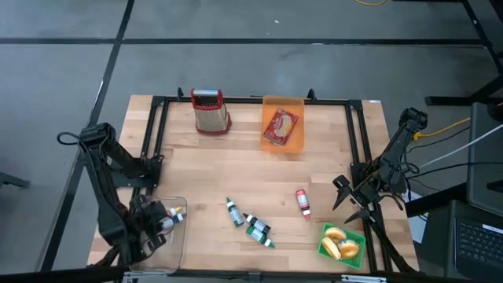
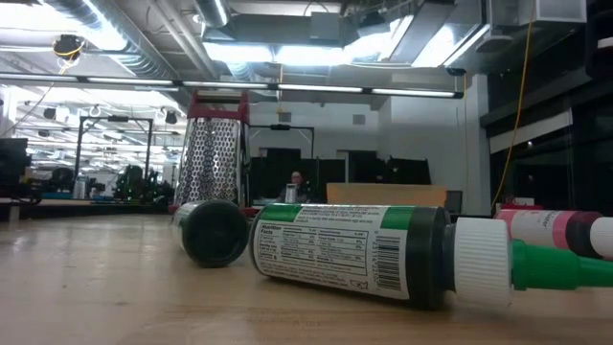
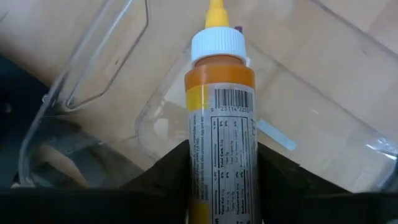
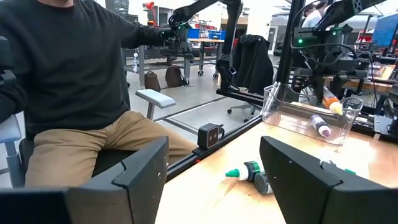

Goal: Pick & Place Food Item
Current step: Put the yellow food coloring bottle into the transparent bin, then put the green food coloring bottle into the transparent bin, then put the black food coloring bottle into the transparent bin

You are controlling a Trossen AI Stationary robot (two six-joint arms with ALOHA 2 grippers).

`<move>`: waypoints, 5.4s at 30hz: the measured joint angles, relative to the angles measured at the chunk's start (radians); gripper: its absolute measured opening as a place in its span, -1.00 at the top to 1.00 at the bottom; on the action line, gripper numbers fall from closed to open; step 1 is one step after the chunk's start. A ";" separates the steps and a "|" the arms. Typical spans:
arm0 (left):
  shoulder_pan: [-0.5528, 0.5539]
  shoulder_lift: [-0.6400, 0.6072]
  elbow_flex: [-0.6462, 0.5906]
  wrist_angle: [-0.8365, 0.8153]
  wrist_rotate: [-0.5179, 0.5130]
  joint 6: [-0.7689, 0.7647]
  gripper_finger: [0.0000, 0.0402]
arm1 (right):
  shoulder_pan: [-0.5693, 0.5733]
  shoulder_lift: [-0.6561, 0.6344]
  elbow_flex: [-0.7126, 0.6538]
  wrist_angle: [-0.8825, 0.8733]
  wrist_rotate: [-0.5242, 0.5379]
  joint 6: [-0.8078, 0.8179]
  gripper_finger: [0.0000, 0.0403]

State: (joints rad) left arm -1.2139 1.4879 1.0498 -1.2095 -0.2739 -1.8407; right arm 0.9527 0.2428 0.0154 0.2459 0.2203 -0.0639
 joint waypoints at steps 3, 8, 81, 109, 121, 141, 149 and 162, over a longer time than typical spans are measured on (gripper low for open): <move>0.010 0.000 -0.007 -0.003 -0.008 0.010 0.11 | 0.000 0.000 0.000 0.000 0.000 0.001 -0.27; 0.022 0.000 -0.007 -0.024 -0.058 0.034 -0.14 | 0.000 0.000 0.000 0.000 0.000 0.018 -0.27; 0.675 0.128 0.257 0.262 0.057 1.503 0.37 | 0.000 0.000 0.001 0.008 -0.004 0.053 -0.27; 0.093 -0.013 -0.102 0.317 0.105 0.194 0.37 | 0.000 0.000 0.000 0.008 0.000 0.026 -0.27; 0.103 -0.013 -0.227 0.537 0.121 0.146 0.21 | 0.000 0.000 0.000 0.008 0.000 0.054 -0.27; 0.263 -0.019 -0.019 0.526 -0.274 0.657 -0.17 | 0.000 0.000 0.000 0.015 0.000 0.026 -0.27; 0.487 -0.020 0.074 0.536 -0.236 1.065 -0.10 | 0.000 0.000 0.000 0.015 0.000 0.027 -0.27; 0.747 0.178 0.074 0.827 0.060 1.591 -0.01 | 0.000 0.000 0.000 0.014 0.000 0.027 -0.27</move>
State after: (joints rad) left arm -0.4665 1.6656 1.1240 -0.3826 -0.2142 -0.2498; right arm 0.9524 0.2424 0.0151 0.2599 0.2203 -0.0368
